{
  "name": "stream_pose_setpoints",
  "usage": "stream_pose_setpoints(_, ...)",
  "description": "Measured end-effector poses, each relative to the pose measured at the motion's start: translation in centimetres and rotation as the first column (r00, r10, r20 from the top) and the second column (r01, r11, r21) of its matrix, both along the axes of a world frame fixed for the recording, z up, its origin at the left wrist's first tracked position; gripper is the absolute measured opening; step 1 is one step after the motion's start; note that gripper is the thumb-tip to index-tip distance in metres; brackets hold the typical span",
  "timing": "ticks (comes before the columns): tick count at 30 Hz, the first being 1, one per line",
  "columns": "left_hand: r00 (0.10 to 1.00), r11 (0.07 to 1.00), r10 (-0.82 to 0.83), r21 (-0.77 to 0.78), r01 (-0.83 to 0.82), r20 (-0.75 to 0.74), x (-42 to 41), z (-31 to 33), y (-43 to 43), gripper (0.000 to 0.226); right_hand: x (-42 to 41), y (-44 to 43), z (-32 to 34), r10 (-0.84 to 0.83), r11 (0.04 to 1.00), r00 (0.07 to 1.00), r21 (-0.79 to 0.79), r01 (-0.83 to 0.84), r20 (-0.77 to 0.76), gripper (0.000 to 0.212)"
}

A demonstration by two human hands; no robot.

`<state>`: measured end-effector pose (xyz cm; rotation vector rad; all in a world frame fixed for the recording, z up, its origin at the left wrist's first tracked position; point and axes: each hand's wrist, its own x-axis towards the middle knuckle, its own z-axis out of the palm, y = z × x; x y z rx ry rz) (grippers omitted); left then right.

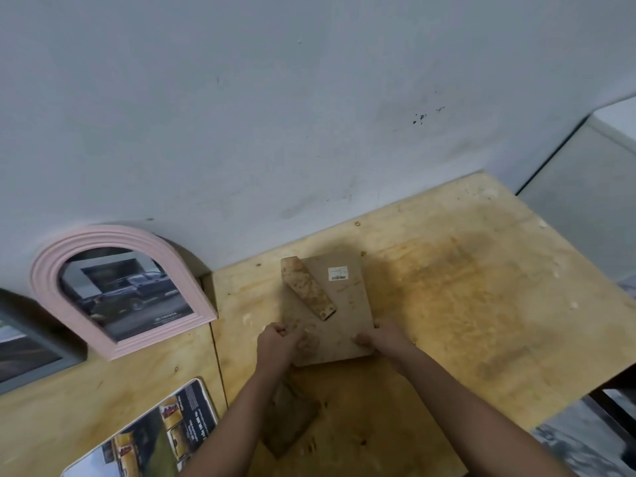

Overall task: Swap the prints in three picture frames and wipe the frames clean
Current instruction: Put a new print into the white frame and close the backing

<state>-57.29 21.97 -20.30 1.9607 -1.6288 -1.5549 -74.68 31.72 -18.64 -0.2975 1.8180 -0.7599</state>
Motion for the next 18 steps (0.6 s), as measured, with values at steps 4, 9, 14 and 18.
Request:
stream_pose_setpoints(4, 0.981, 0.994, 0.102, 0.052, -0.094, -0.168, 1.0, 0.9, 0.9, 0.036, -0.1, 1.6, 0.4, -0.130, 0.973, 0.913, -0.130, 0.193, 0.387, 0.033)
stream_pose_setpoints(9, 0.797, 0.931, 0.352, 0.277, -0.240, -0.491, 3.5, 1.7, 3.7, 0.061, 2.5, 3.4, 1.0, -0.034, 0.975, 0.855, -0.170, 0.142, 0.518, 0.036)
stream_pose_setpoints(14, 0.673, 0.895, 0.445, 0.284, -0.343, -0.590, 7.4, 3.1, 5.7, 0.053, 6.9, 4.0, 1.9, 0.082, 0.971, 0.875, -0.235, 0.036, 0.476, 0.048)
stream_pose_setpoints(18, 0.599, 0.909, 0.416, 0.302, -0.286, -0.684, 11.6, 4.8, 7.4, 0.042, 11.6, 3.8, 2.7, 0.202, 0.957, 0.923, -0.265, -0.115, 0.328, 0.057)
